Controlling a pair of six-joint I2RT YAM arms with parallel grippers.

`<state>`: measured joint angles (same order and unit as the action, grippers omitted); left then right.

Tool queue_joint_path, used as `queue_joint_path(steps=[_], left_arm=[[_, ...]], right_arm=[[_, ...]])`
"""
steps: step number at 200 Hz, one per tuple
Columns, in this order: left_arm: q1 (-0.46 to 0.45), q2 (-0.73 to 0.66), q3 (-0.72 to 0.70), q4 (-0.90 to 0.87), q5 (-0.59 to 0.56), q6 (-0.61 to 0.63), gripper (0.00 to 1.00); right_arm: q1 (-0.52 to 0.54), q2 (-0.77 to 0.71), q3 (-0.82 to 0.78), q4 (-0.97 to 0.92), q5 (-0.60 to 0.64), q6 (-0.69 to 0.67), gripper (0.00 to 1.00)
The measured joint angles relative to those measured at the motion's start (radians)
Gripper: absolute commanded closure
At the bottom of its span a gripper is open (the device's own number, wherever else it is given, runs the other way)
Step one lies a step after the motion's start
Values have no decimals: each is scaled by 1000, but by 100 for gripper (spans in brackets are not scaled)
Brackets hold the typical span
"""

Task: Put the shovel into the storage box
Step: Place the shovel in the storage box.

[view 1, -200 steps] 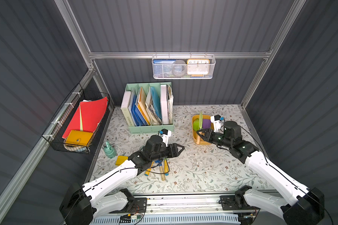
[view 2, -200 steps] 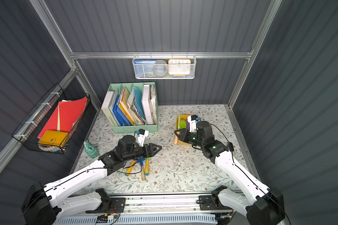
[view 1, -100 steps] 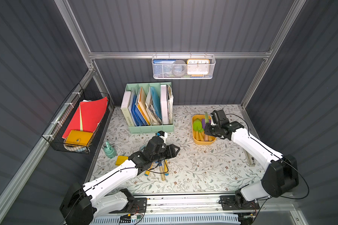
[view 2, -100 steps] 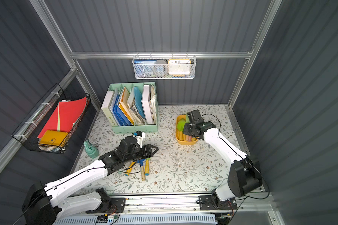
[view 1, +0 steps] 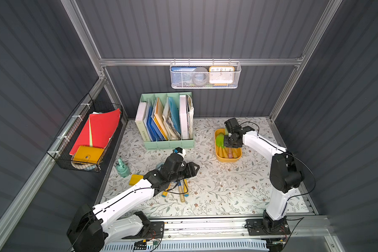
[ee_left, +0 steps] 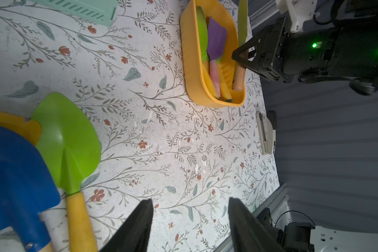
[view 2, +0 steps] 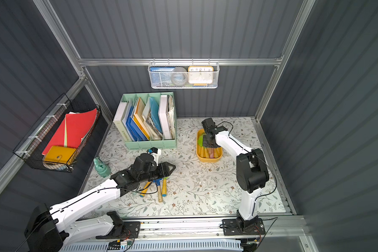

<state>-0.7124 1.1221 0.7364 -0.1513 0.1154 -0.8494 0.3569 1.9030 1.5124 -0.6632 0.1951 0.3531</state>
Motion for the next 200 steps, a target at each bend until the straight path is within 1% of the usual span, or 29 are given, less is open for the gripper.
queue_joint_path(steps=[48, 100, 118, 135, 151, 163, 200], left_arm=[[5, 1, -5, -3, -9, -8, 39], [5, 8, -15, -3, -11, -16, 40], [5, 8, -20, -3, -11, -16, 40], [5, 8, -26, -2, -11, -19, 40], [5, 8, -29, -2, -12, -19, 40], [6, 8, -32, -2, -12, -22, 40], [7, 7, -34, -3, -21, -28, 40]], right_arm=[[2, 82, 22, -23, 1, -4, 81], [16, 124, 27, -42, 16, -7, 78], [20, 135, 33, -48, 19, -7, 74], [25, 143, 40, -52, 22, -1, 63], [27, 145, 47, -54, 25, -2, 56], [29, 145, 55, -62, 27, 3, 54], [36, 142, 69, -68, 29, 5, 54]])
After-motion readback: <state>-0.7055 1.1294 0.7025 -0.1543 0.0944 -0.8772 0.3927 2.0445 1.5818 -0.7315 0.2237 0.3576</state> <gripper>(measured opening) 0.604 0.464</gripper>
